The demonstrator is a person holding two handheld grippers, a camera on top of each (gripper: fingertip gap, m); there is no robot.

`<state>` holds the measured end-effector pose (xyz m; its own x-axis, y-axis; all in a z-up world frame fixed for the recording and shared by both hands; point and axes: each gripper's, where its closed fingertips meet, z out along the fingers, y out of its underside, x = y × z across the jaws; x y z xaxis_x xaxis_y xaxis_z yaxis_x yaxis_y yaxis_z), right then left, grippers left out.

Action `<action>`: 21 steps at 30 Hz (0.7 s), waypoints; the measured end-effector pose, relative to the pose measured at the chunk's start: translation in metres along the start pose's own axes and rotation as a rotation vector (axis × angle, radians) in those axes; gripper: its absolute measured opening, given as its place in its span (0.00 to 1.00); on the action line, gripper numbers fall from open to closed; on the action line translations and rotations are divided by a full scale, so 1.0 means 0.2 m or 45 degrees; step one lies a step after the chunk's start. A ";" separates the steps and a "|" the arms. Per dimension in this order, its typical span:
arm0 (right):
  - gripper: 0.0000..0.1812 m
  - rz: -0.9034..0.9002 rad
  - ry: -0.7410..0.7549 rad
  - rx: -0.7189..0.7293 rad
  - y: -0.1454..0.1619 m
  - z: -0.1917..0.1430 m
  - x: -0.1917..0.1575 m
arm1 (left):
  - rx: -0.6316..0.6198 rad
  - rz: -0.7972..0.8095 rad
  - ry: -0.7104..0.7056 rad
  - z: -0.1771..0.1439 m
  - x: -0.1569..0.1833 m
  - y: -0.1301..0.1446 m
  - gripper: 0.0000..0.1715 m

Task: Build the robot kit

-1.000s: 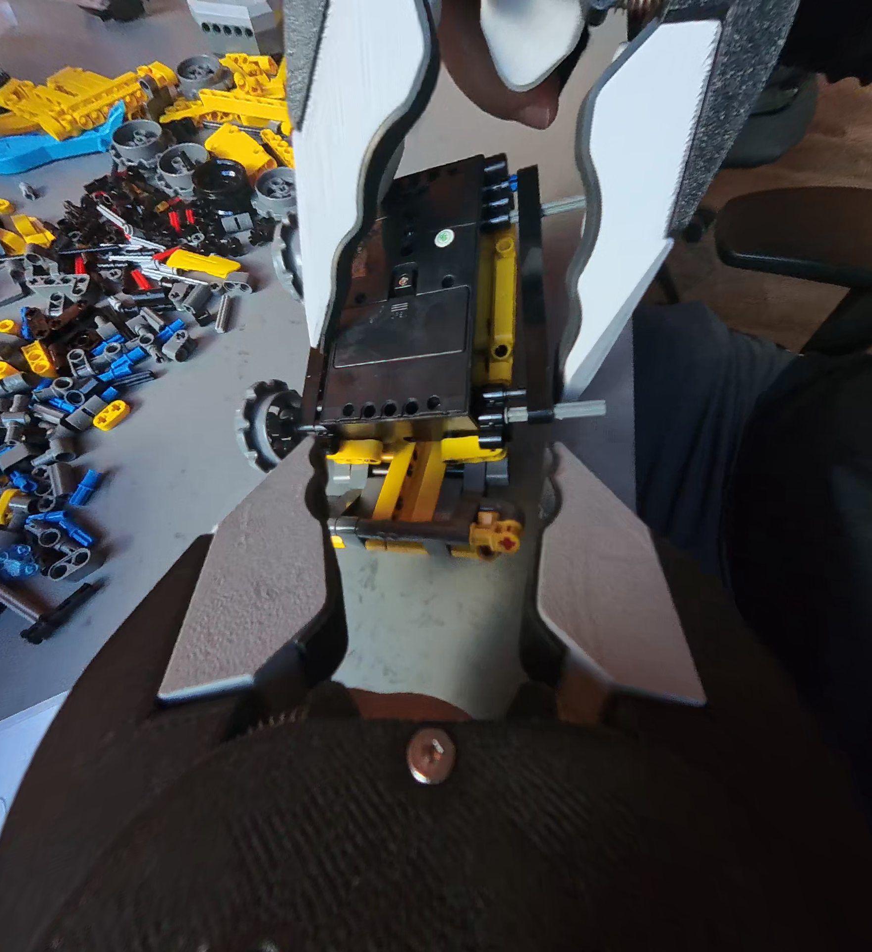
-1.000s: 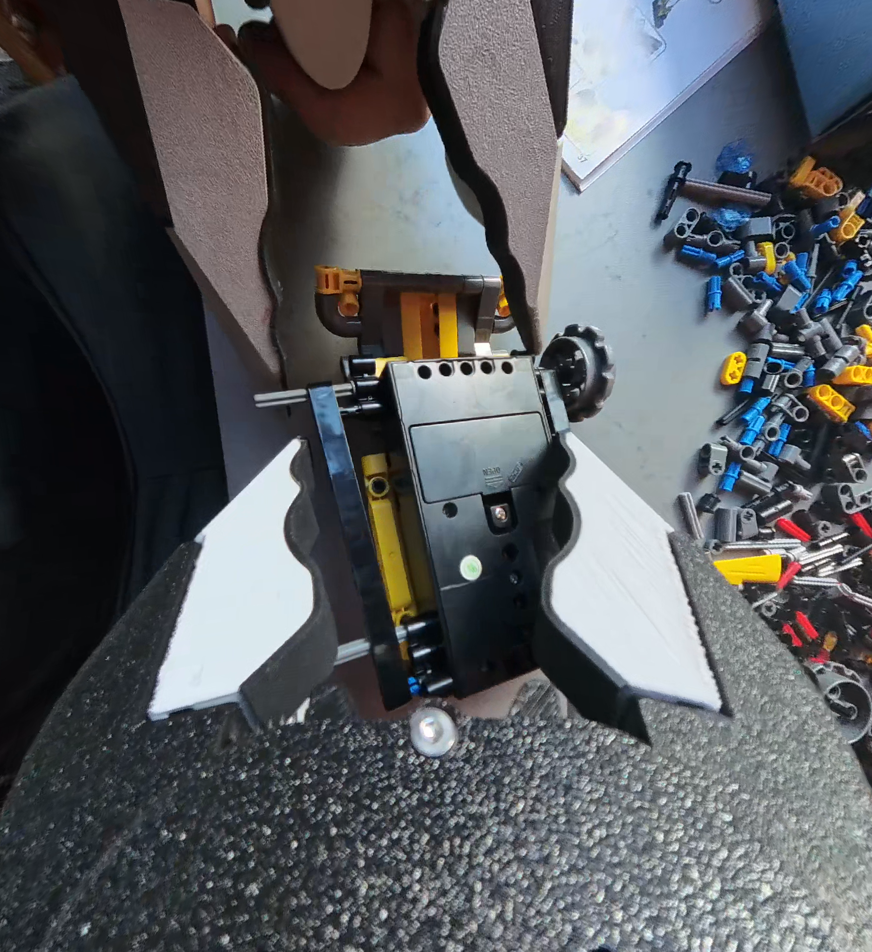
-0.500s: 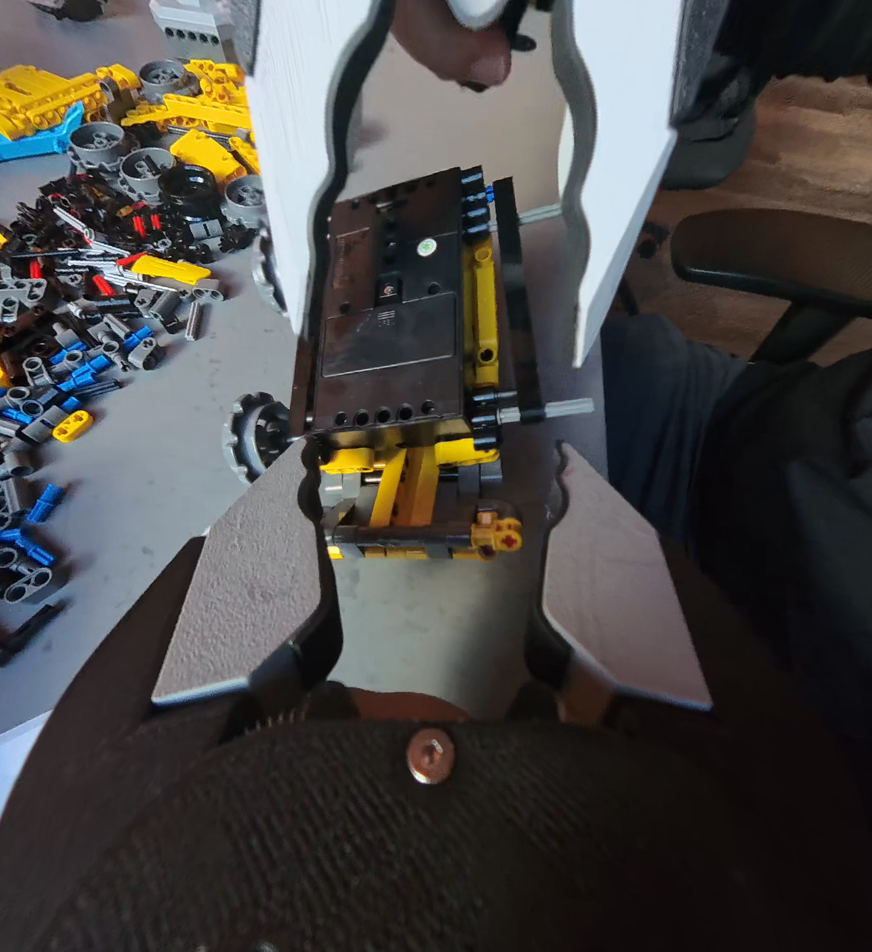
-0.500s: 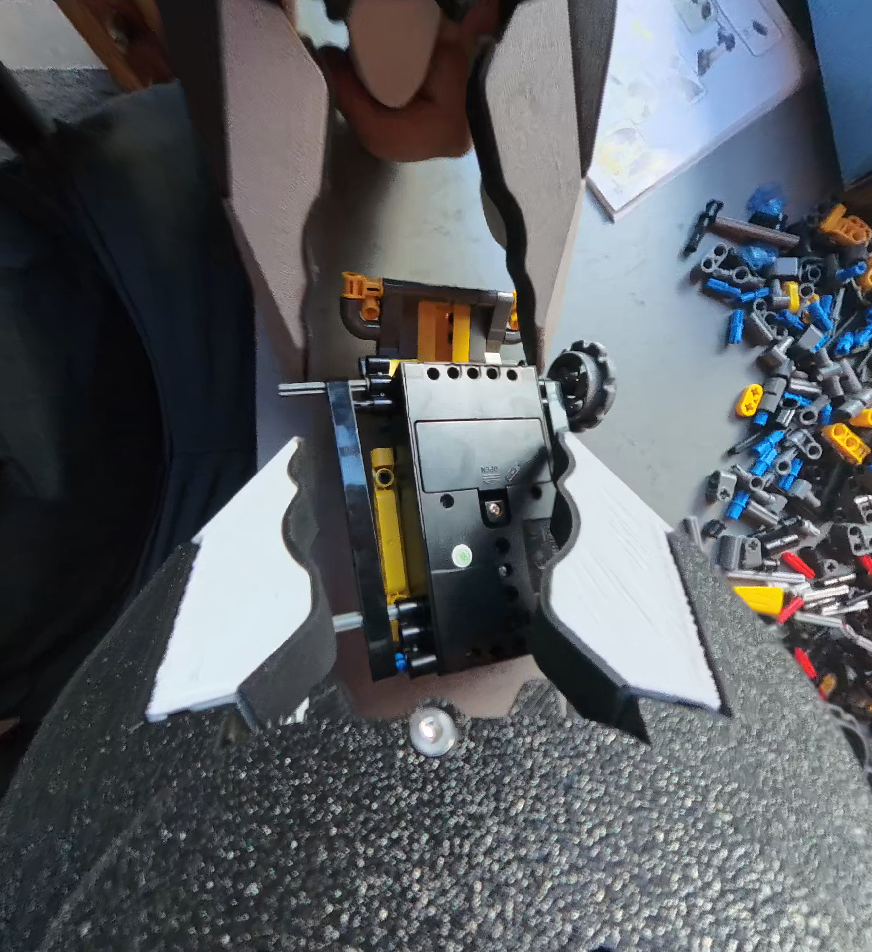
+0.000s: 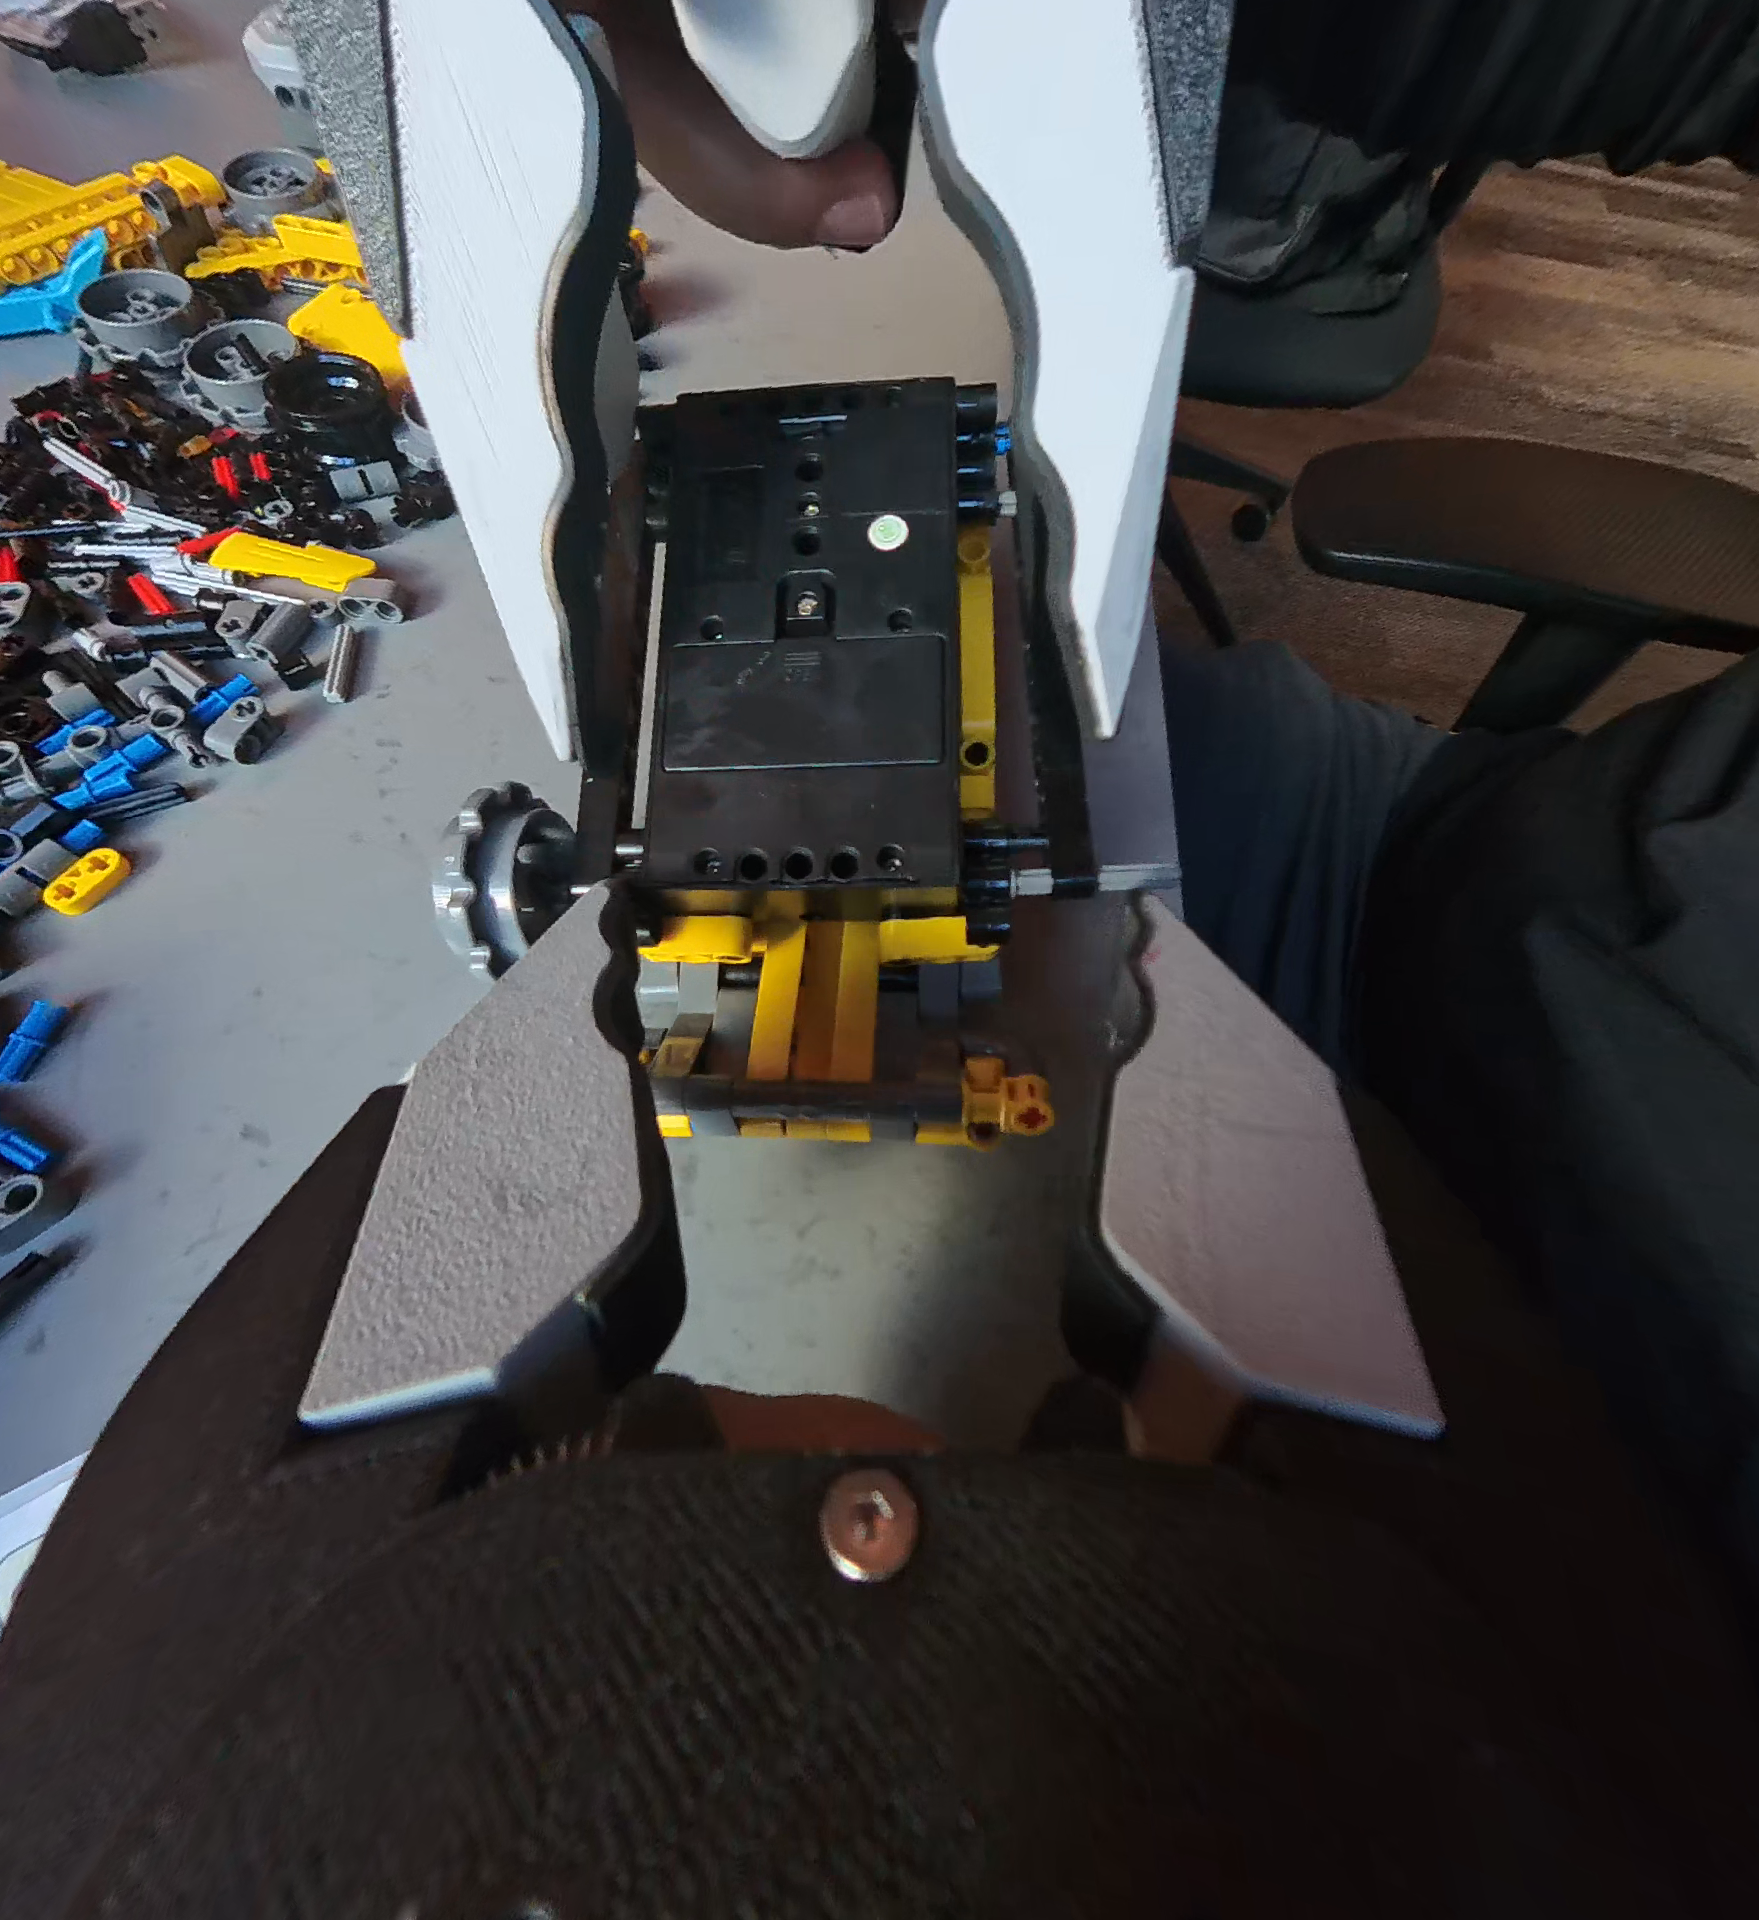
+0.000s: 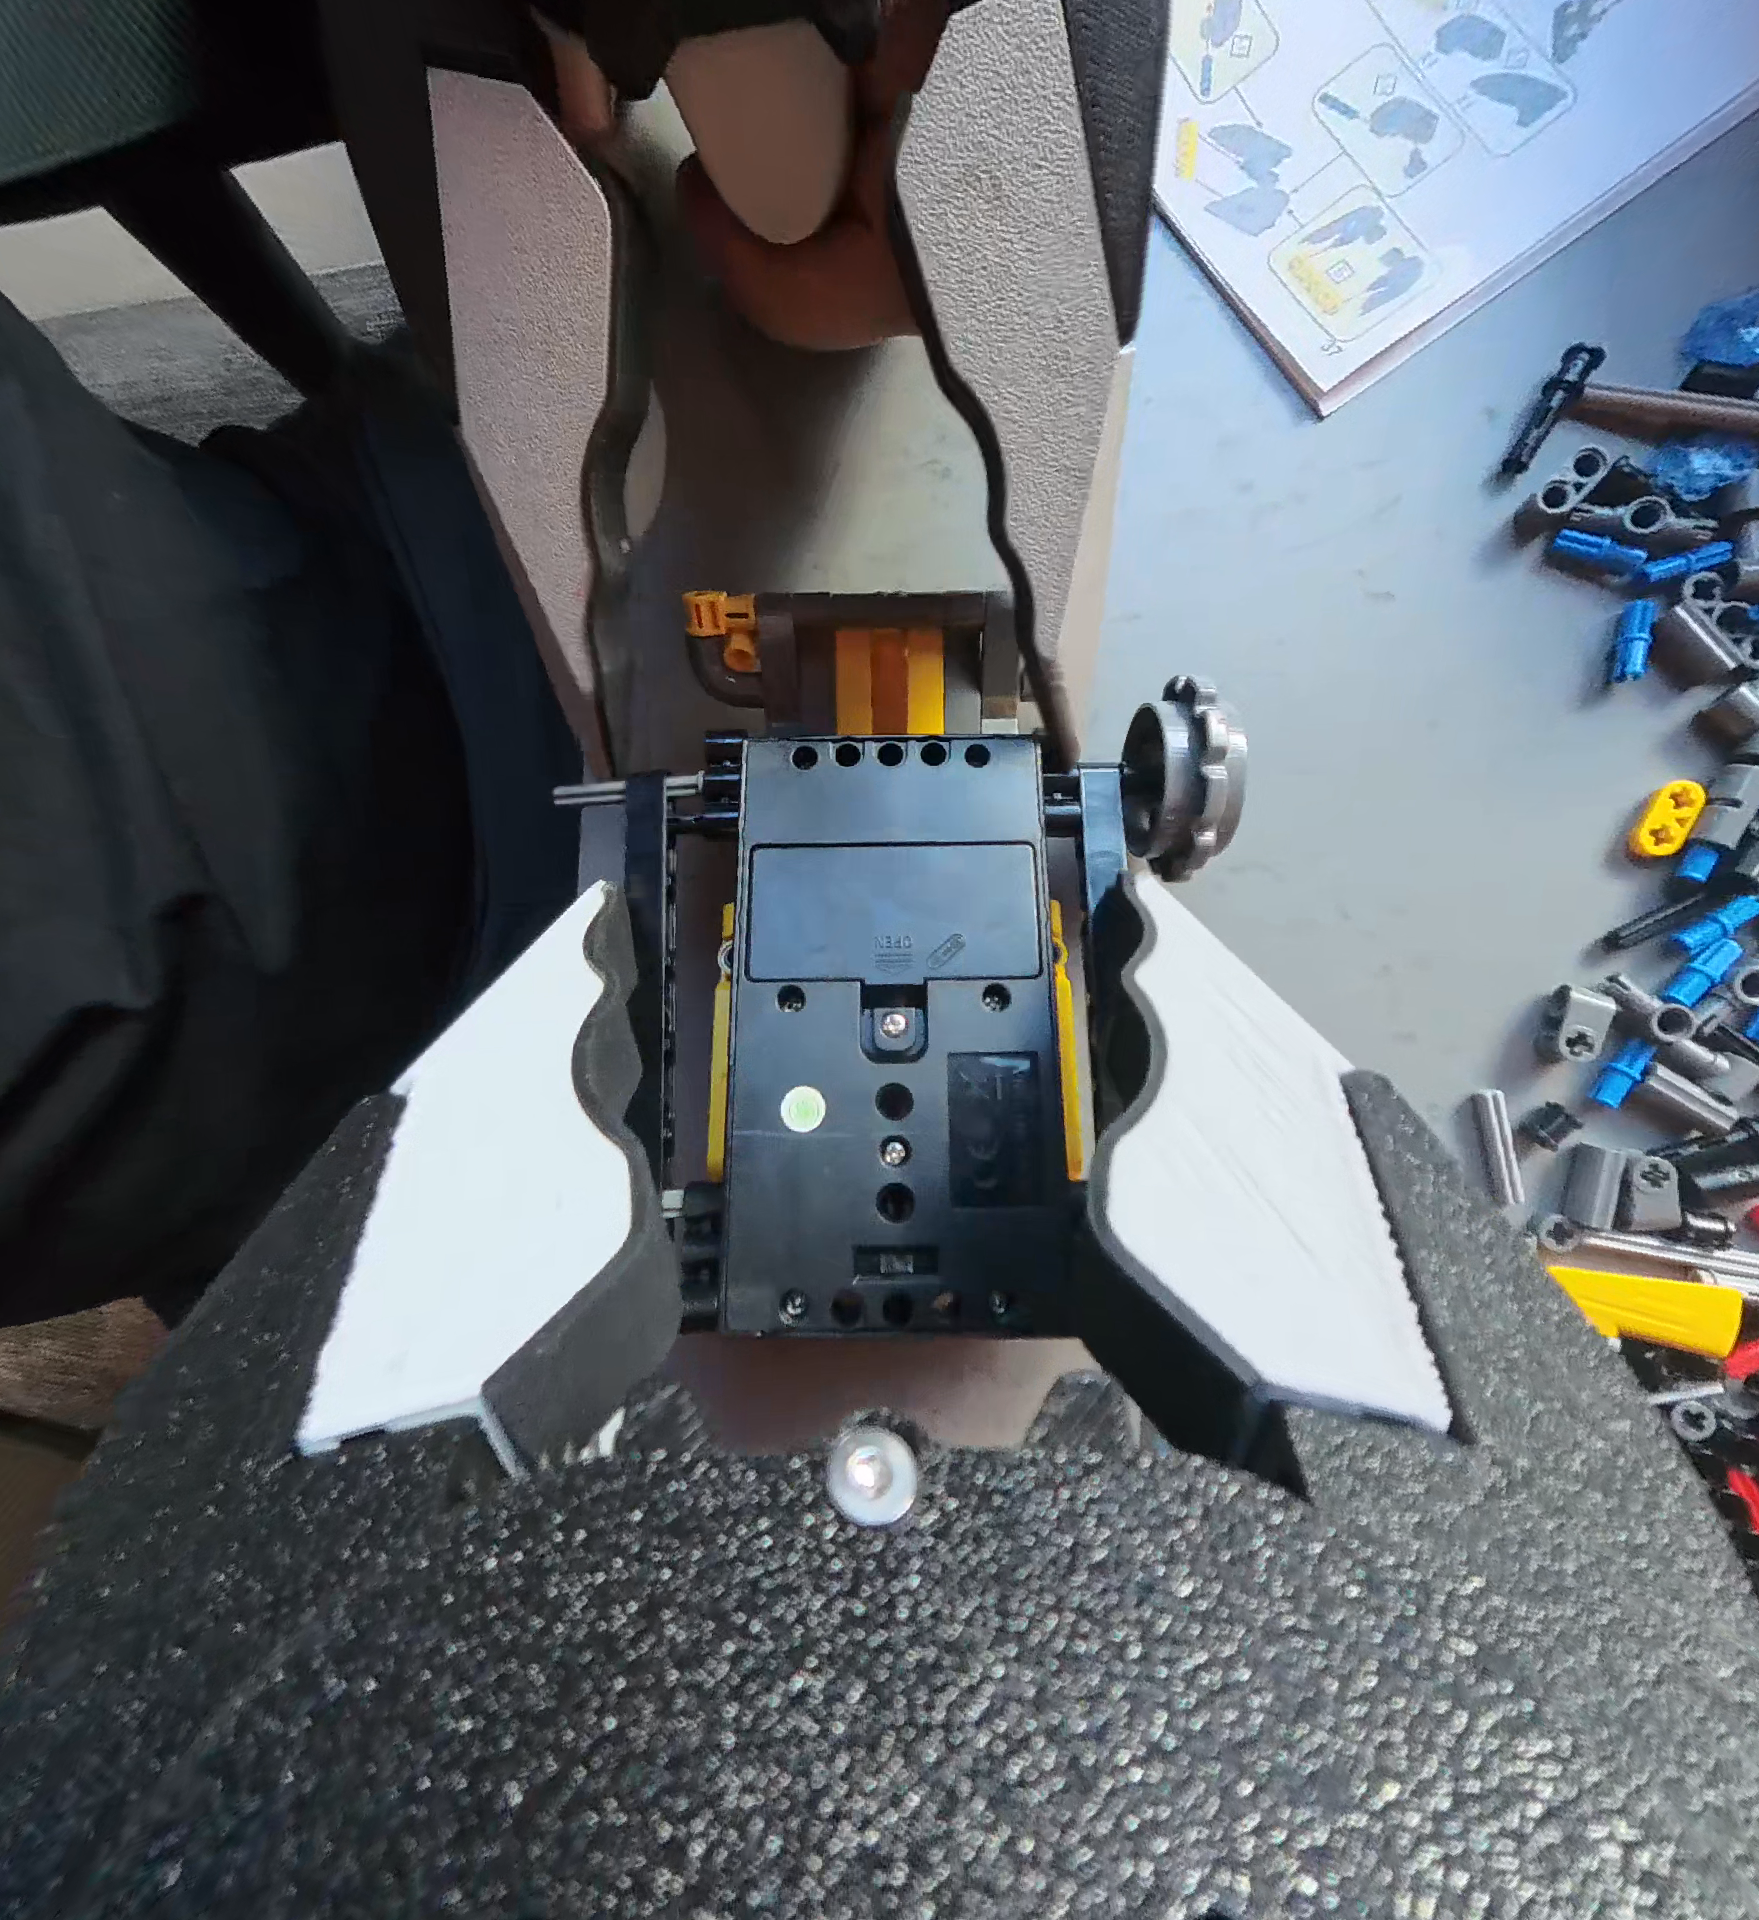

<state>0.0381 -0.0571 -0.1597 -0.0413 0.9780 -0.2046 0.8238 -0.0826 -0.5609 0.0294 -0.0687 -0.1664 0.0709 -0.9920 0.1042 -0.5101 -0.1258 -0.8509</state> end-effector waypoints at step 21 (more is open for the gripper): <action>0.54 -0.071 0.134 -0.105 0.00 0.05 0.00 | 0.037 -0.033 0.055 0.00 0.02 -0.02 0.55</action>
<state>0.0328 -0.0596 -0.1683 -0.0321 0.9957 -0.0869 0.8656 -0.0157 -0.5004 0.0319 -0.0722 -0.1619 0.0465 -0.9879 0.1478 -0.4832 -0.1518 -0.8623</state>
